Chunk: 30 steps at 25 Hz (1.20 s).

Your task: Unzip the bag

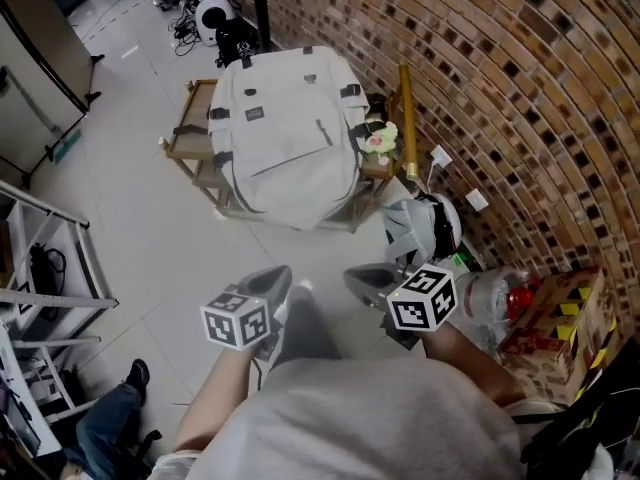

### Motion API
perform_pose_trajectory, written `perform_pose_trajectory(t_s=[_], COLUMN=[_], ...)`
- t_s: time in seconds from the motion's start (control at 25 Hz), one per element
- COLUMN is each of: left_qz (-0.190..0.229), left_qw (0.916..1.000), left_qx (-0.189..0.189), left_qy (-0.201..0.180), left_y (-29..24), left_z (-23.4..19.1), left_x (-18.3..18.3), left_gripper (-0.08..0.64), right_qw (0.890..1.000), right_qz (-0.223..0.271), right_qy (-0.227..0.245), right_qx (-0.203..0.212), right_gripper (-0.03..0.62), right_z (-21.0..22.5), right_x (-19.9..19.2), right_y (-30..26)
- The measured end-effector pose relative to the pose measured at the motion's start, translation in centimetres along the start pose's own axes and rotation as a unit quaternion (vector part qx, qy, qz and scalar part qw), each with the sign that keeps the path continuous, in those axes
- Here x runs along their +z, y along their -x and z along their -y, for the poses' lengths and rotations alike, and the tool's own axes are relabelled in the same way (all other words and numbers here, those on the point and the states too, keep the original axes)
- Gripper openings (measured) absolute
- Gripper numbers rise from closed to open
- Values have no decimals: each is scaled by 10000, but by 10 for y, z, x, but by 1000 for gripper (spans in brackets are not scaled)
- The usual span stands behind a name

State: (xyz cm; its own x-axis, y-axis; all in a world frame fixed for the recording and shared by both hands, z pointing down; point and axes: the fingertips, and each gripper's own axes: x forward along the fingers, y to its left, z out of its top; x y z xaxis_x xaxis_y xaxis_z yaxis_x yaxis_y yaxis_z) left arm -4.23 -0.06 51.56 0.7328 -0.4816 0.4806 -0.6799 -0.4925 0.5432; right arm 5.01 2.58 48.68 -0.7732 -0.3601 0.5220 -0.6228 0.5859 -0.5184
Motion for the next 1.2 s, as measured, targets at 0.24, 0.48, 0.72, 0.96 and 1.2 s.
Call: perform_pose_trajectory(t_s=[0.24, 0.48, 0.72, 0.96, 1.2], left_qz=[38, 144, 212, 252, 223], left_qw=[9998, 9992, 9981, 9962, 9932], left_qx=[-91, 104, 45, 107, -30], left_qy=[-149, -372, -574, -832, -1140], left_y=[46, 98, 135, 183, 246], left_z=[150, 226, 265, 277, 302], left_x=[-120, -148, -148, -164, -204], left_gripper=[2, 2, 2, 2, 2], right_qw=[9998, 9984, 9961, 9958, 9942], right_qz=[-72, 141, 424, 589, 774], right_qy=[90, 399, 669, 644, 707], right_qx=[189, 386, 397, 283, 240], right_gripper=[2, 2, 2, 2, 2], right_z=[-67, -129, -169, -214, -293], right_x=[-122, -150, -151, -173, -212], right_y=[97, 149, 186, 191, 191])
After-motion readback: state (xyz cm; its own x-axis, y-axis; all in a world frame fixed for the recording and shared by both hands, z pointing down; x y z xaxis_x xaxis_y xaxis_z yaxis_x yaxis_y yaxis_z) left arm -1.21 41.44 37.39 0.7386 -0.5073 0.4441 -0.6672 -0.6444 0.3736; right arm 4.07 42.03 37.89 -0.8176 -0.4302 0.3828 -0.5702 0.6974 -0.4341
